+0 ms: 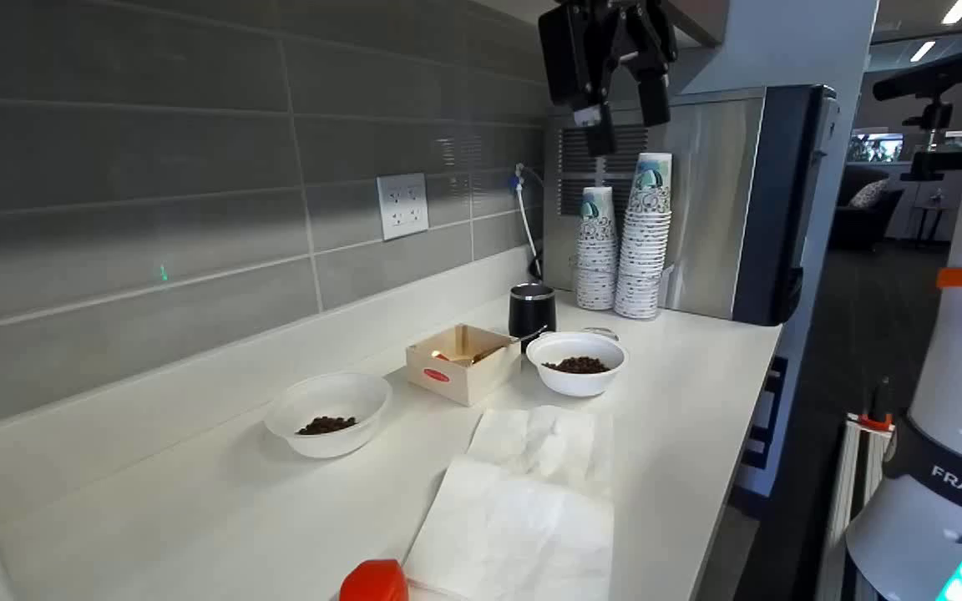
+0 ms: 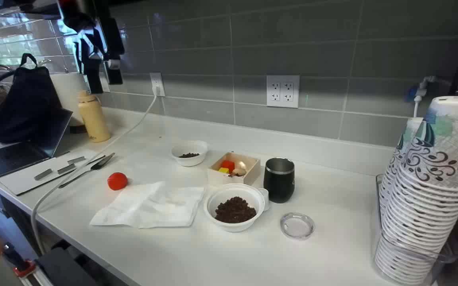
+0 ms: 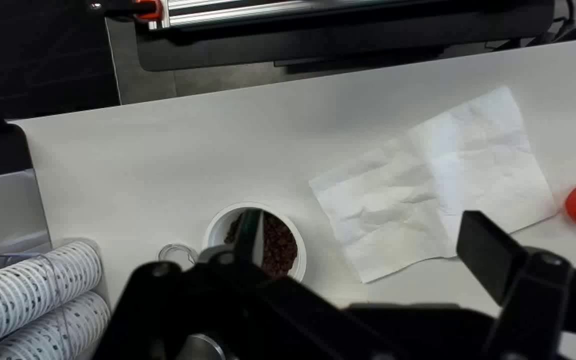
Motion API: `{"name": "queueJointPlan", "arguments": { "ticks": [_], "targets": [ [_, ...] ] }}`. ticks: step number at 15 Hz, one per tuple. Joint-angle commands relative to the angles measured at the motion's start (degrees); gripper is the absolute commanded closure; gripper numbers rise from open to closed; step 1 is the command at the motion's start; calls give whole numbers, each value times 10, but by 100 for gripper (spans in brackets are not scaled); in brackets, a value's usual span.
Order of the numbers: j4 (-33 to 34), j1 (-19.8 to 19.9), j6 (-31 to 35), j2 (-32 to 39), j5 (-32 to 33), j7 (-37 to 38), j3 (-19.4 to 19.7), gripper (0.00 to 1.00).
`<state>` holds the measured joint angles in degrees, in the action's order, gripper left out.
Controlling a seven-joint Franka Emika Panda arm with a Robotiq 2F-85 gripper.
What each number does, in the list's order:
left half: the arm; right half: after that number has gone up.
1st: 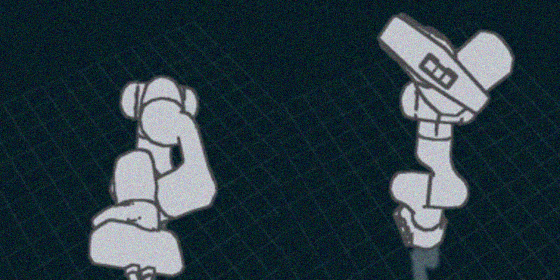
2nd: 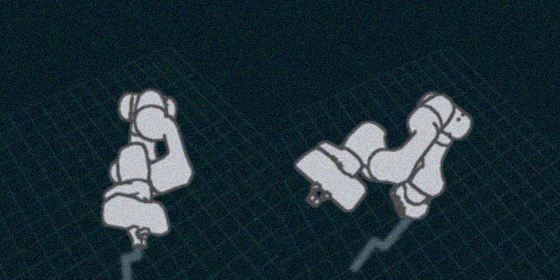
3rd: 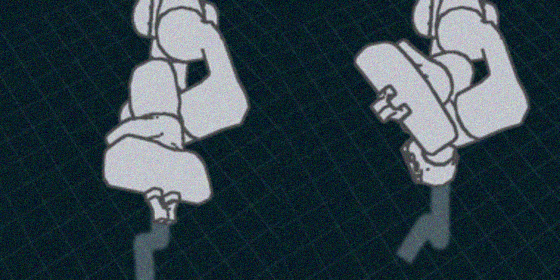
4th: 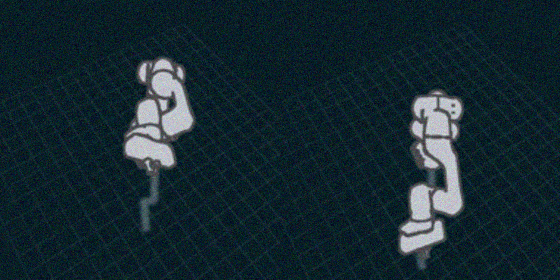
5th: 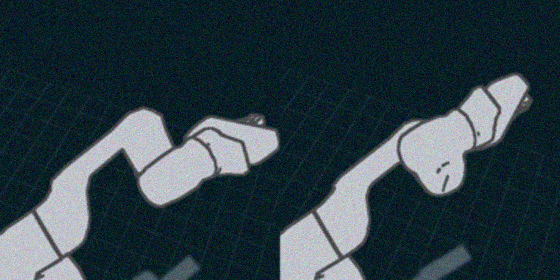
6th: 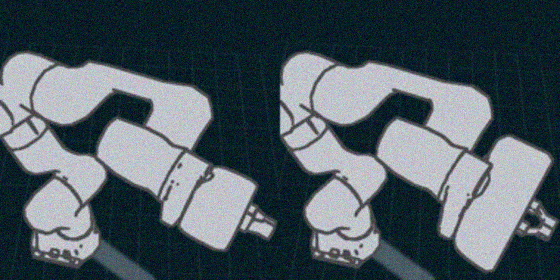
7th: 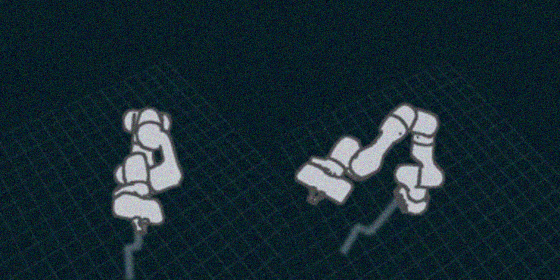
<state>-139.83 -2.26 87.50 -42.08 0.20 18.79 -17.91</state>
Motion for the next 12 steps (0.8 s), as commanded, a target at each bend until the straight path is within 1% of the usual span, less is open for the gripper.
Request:
{"name": "queueJointPlan", "arguments": {
  "ticks": [1, 8, 12],
  "targets": [
    [1, -13, -1, 3, 6, 7, 9, 0],
    [2, -13, -1, 3, 6, 7, 9, 0],
    [-15, -24, 19, -49, 38, 13, -3, 0]
  ]
}}
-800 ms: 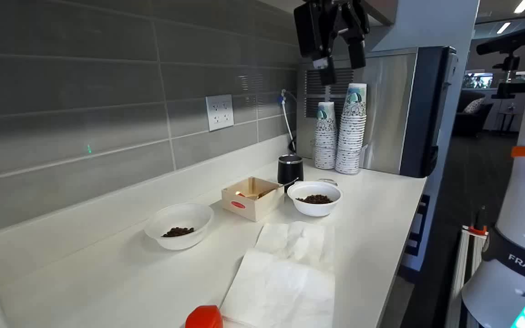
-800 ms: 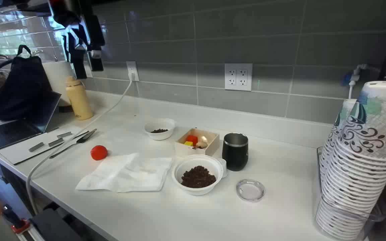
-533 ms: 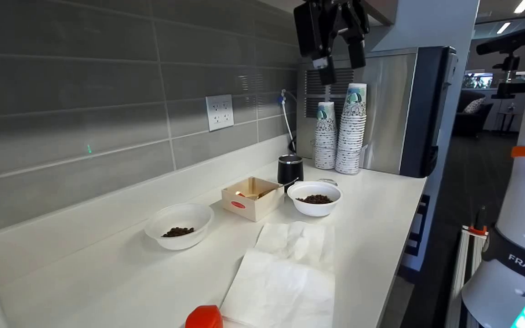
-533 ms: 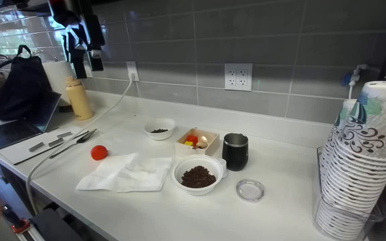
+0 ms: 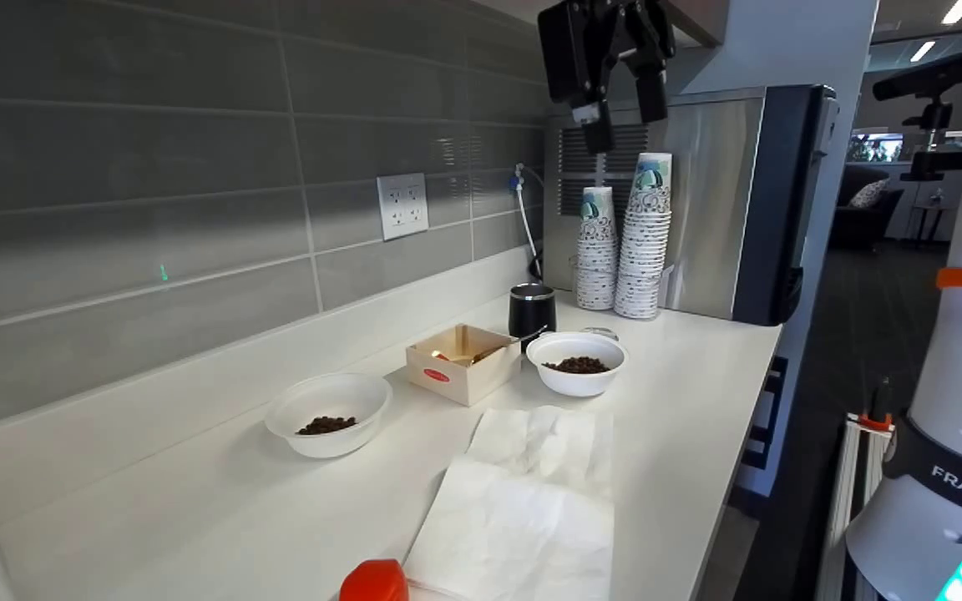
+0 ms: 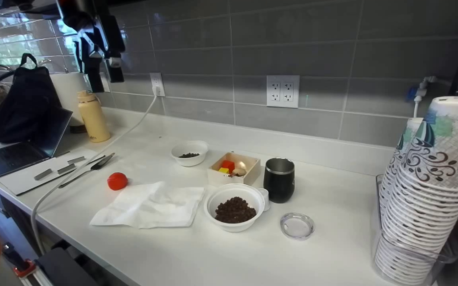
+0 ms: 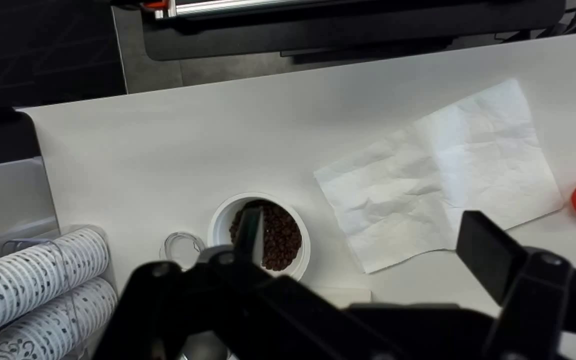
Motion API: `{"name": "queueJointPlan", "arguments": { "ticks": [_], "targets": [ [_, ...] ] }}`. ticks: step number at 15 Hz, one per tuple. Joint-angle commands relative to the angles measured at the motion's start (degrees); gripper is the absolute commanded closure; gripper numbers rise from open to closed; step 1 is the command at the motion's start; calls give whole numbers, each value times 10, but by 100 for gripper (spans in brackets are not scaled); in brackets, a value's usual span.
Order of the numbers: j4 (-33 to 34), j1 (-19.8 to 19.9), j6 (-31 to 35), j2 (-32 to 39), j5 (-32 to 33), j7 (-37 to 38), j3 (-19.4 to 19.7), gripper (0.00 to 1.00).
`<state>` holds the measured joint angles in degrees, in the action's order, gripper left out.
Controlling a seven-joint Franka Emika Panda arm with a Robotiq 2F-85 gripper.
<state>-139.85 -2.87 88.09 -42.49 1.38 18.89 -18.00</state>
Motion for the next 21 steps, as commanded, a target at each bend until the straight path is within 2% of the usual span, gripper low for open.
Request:
{"name": "queueJointPlan", "arguments": {
  "ticks": [1, 7, 11, 13, 16, 21],
  "targets": [
    [-14, -21, 14, -62, 38, 15, -4, 0],
    [15, -25, -17, -185, 134, -1, 0, 0],
    [59, -11, 10, -239, 214, -27, 18, 0],
    [80, -5, 50, -247, 259, -44, 35, 0],
    [93, 3, 157, -243, 306, -58, 70, 0],
    [99, 40, 344, -214, 339, -79, 128, 0]
  ]
}}
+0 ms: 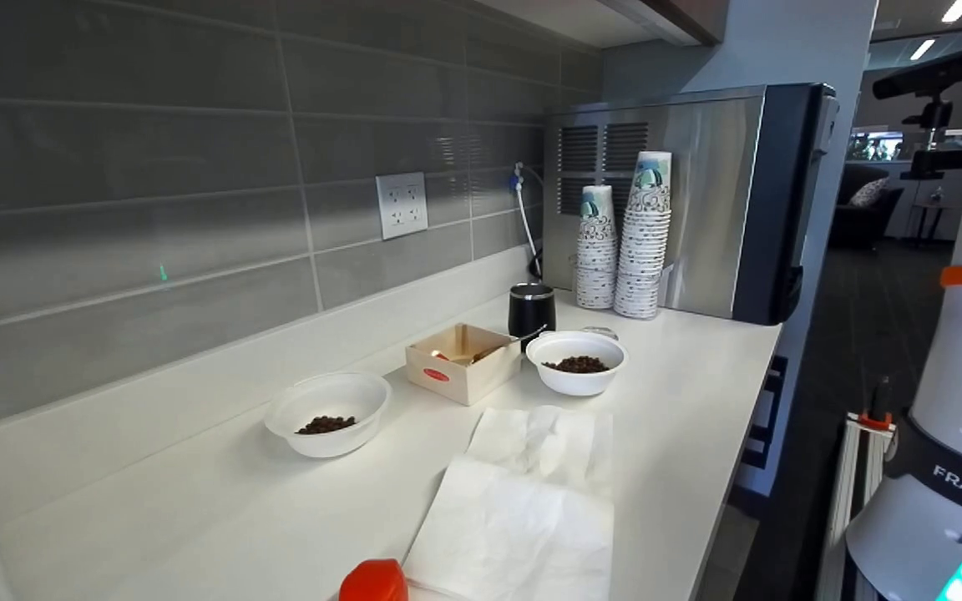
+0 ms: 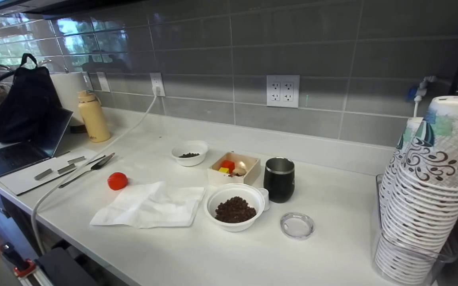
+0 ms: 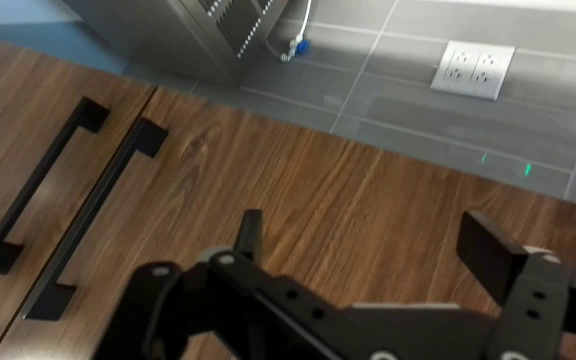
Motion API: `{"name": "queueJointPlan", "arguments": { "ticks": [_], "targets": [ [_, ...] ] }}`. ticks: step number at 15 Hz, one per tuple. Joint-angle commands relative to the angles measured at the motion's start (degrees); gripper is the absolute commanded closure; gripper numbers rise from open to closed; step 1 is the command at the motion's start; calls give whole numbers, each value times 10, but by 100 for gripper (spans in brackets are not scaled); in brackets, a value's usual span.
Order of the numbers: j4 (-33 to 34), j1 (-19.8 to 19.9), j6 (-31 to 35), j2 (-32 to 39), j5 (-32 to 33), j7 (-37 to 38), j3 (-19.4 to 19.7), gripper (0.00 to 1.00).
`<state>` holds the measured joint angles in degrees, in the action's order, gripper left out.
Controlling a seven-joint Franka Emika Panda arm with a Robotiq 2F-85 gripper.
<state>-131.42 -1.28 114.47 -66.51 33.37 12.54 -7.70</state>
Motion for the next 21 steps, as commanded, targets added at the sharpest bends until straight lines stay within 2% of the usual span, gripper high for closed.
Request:
{"name": "queueJointPlan", "arguments": {
  "ticks": [1, 3, 8, 13, 17, 21],
  "targets": [
    [14, 35, 113, 31, 22, -19, 35, 0],
    [14, 63, 168, 35, 25, -24, 51, 0],
    [9, 152, 235, 30, 32, -18, 72, 0],
    [17, 212, 307, 63, 24, -23, 100, 0],
    [28, 231, 355, 104, 8, -38, 130, 0],
    [44, 225, 383, 138, -8, -70, 161, 0]
  ]
}}
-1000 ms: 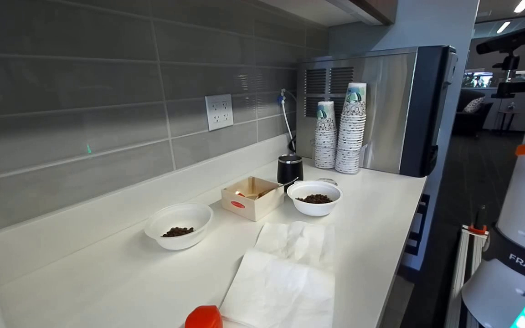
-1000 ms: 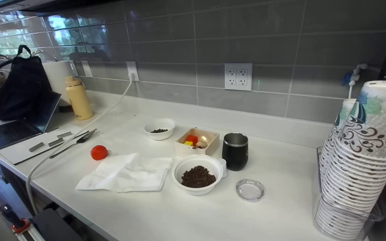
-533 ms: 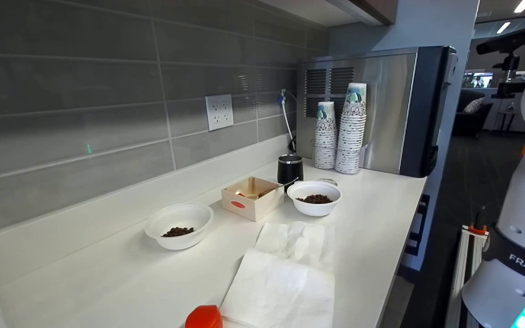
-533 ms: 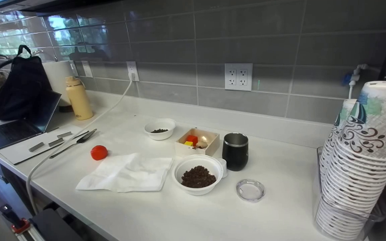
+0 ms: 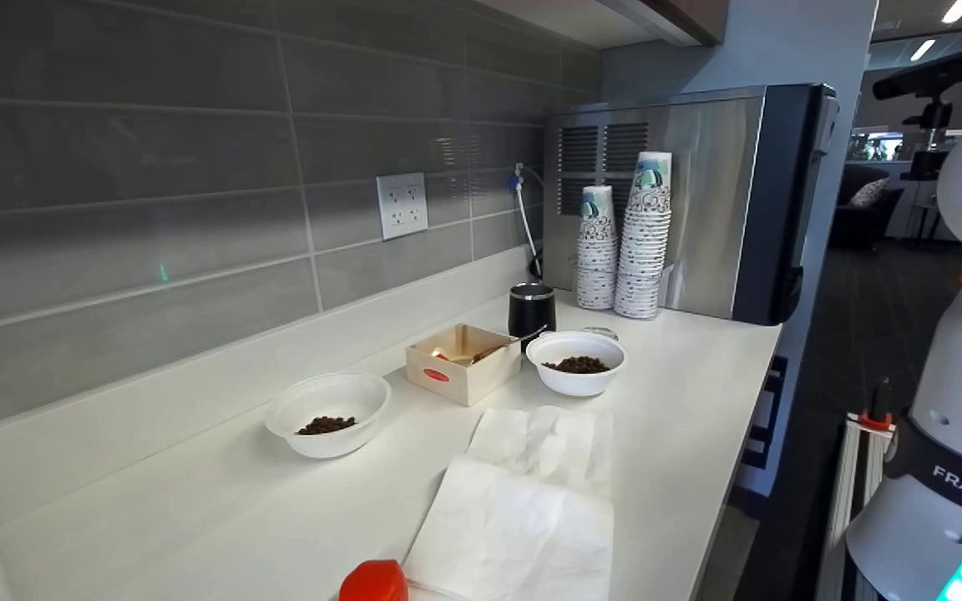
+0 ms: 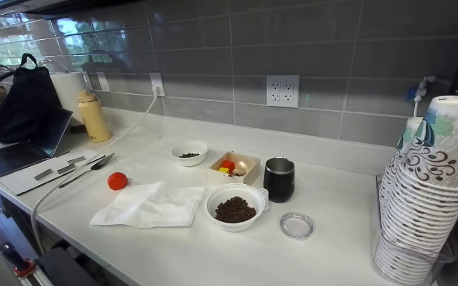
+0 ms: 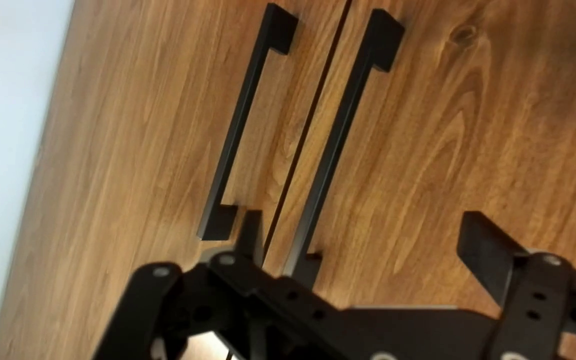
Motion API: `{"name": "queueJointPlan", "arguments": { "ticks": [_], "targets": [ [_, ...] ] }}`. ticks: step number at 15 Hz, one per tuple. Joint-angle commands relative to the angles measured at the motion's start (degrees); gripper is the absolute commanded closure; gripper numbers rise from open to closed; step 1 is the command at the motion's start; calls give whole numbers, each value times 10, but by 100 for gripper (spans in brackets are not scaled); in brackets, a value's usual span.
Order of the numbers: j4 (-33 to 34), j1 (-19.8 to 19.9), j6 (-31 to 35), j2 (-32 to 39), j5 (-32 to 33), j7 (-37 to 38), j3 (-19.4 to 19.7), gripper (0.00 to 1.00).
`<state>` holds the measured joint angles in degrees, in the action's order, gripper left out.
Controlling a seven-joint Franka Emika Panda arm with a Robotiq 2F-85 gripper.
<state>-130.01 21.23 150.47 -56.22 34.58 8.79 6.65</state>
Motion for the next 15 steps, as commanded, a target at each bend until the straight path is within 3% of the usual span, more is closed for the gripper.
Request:
{"name": "queueJointPlan", "arguments": {
  "ticks": [1, 8, 15],
  "targets": [
    [34, -5, 27, 42, -26, -44, 26, 0],
    [68, -50, 33, 84, -105, -135, 74, 0],
    [105, -77, 31, 136, -149, -184, 90, 0]
  ]
}}
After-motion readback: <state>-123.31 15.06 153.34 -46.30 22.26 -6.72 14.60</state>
